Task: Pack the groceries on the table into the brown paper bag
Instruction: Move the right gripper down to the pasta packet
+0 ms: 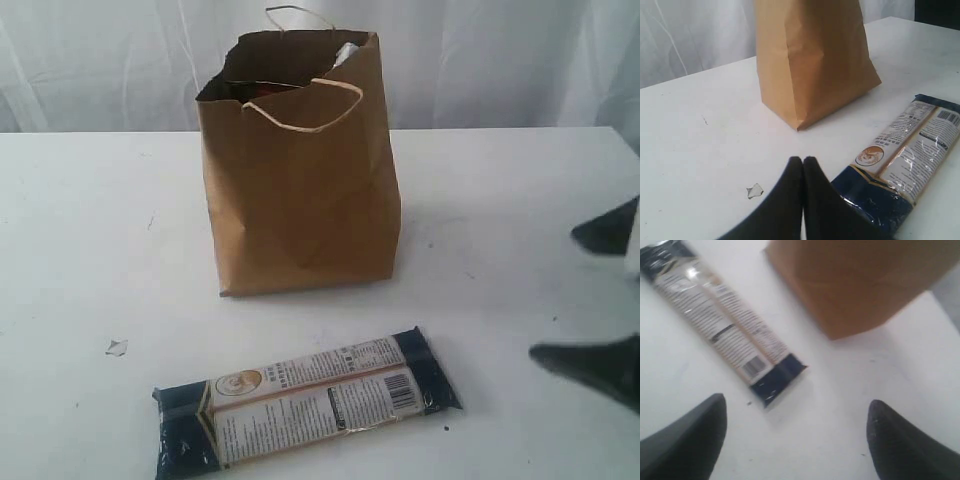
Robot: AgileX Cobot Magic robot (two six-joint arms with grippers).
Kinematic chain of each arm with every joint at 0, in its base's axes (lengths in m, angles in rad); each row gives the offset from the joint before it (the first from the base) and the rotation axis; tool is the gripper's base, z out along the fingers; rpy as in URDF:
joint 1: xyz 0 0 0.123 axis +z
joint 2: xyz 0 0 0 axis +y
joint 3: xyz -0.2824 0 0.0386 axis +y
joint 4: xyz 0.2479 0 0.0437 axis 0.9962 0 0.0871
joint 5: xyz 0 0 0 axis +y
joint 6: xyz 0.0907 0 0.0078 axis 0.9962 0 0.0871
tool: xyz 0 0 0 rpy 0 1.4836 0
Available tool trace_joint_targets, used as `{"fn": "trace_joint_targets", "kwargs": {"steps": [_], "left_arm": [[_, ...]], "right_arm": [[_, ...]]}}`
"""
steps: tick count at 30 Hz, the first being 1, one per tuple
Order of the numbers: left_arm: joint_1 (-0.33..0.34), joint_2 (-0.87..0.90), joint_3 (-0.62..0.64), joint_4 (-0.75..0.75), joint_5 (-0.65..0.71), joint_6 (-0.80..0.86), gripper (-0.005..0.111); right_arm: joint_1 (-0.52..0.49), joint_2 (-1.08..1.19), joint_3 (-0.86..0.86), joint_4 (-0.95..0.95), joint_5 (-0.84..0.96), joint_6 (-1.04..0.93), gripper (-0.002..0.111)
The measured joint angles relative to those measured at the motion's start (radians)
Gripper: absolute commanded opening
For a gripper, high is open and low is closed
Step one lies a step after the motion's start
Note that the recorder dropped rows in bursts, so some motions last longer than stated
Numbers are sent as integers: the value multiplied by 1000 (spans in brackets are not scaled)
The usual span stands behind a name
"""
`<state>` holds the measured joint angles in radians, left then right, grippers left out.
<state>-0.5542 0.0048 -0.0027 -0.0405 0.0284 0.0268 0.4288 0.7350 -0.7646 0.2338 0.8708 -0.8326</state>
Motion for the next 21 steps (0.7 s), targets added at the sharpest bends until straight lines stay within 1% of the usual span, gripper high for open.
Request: {"fn": "trace_joint_targets", "kwargs": {"steps": [3, 5, 8, 11, 16, 21], "left_arm": [[0, 0, 0, 0, 0, 0, 0], [0, 0, 0, 0, 0, 0, 0], [0, 0, 0, 0, 0, 0, 0], [0, 0, 0, 0, 0, 0, 0], [0, 0, 0, 0, 0, 0, 0], [0, 0, 0, 0, 0, 0, 0]], "right_arm": [[6, 62, 2, 103, 74, -172, 72], [26, 120, 2, 166, 79, -265, 72], [70, 225, -1, 232, 52, -335, 72], [122, 342, -29, 286, 32, -357, 72], [198, 537, -123, 303, 32, -364, 72], [255, 709, -221, 219, 32, -364, 72]]}}
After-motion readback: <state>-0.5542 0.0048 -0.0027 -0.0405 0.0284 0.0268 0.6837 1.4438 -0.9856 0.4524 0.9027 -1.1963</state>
